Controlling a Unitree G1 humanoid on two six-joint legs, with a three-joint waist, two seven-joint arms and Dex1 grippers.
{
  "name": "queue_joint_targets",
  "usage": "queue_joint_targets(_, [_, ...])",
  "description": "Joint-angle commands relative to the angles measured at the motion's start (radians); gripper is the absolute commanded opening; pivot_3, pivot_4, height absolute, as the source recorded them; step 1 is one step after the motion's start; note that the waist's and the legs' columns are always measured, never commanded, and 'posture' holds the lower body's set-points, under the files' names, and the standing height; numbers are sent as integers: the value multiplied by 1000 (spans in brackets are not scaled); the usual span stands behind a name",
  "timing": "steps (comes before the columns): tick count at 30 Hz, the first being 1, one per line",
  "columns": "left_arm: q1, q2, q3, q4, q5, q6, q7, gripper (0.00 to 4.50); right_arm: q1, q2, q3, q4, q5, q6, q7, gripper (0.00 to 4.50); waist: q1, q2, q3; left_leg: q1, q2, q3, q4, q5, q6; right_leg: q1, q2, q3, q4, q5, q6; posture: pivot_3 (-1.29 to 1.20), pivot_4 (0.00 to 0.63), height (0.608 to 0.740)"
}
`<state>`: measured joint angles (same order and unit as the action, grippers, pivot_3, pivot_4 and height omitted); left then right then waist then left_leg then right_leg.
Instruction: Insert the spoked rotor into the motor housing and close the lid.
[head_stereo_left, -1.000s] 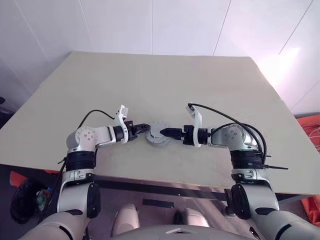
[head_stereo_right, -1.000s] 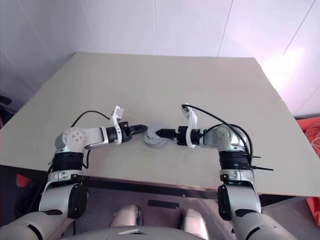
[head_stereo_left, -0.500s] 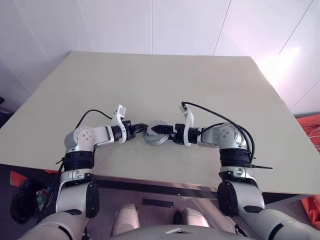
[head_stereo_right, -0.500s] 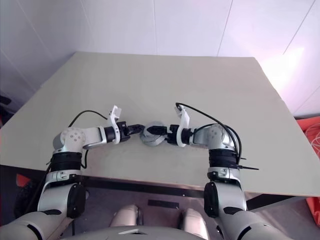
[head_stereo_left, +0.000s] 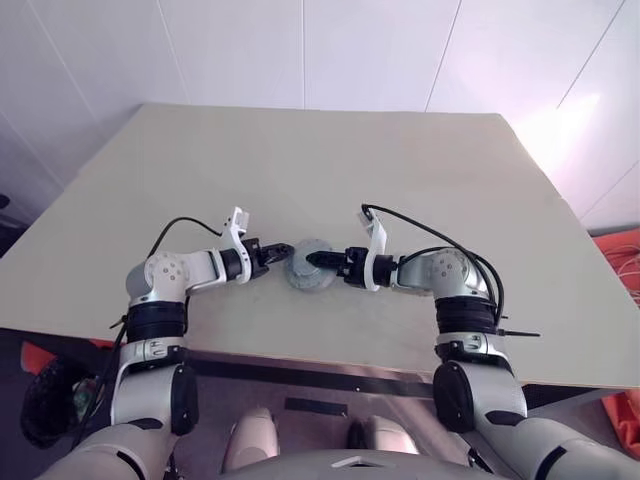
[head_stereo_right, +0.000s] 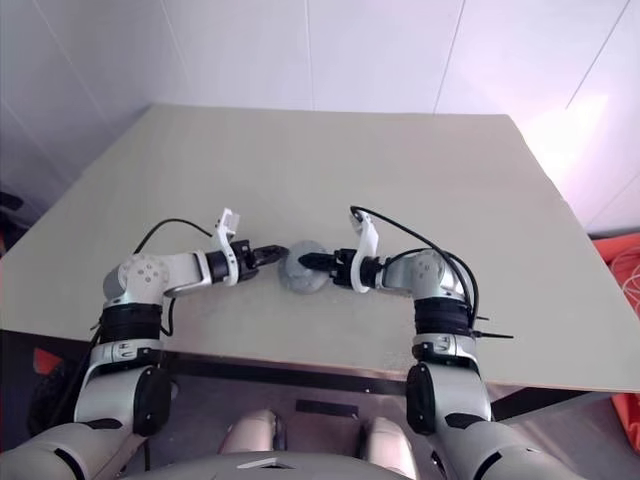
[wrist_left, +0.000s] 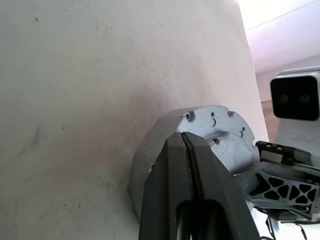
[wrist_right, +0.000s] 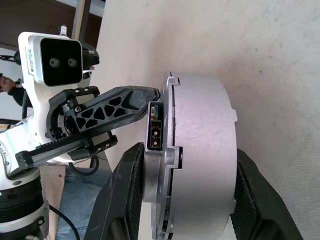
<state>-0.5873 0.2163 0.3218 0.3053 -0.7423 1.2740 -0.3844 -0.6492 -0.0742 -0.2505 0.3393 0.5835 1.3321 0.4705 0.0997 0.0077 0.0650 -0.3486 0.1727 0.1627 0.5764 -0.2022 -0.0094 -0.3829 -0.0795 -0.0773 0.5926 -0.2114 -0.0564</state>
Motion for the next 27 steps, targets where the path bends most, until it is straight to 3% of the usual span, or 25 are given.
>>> queue_joint_targets(1, [-5,4,-13,3,13,4,4,0,-28,5,5,-10,16,-13,-5,2207,0,0,0,0,0,0,0,0,0,0,0,0,0,0,0,0,0,740])
queue_joint_targets(21, [4,-19,66,-42,-36,-112,-20,0,-95,26,-95,92,38,-66,-54,2207,0,0,0,-1,0,-1,0,1,-1,-2,0,0,1,0,-1,0,0,740])
queue_joint_targets(27, [8,-22,83,-41,-50,-142,-15,0,-87,20,-71,104,18,-85,-51,2207,0,0,0,-2,0,-1,0,1,-1,-2,0,0,1,0,-1,0,0,740])
